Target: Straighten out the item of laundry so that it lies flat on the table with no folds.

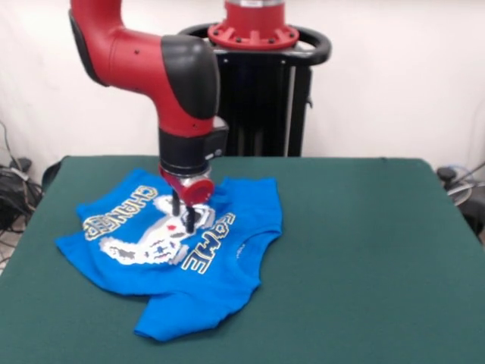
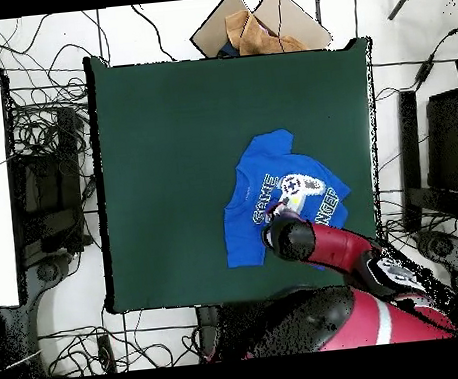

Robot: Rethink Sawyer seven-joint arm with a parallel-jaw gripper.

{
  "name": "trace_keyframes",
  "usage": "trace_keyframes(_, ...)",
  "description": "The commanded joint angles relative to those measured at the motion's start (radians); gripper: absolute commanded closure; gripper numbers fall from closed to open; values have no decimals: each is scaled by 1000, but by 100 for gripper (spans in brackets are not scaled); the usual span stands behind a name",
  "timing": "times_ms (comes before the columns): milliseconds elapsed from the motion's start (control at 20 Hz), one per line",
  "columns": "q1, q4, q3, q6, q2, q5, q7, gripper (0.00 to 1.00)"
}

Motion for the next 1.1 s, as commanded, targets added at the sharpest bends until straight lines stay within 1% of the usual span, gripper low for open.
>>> trace_keyframes(50,139,-15,191,124,154,138,150,0)
trace_keyframes(250,160,27,194,75,152,159,153,0)
trace_keyframes(500,172,58,199,50,146,175,144,0)
trace_keyframes(700,159,71,208,50,142,178,129,0)
trace_keyframes(1000,148,109,221,67,113,190,129,0)
trace_keyframes(1100,161,111,209,71,103,195,132,0)
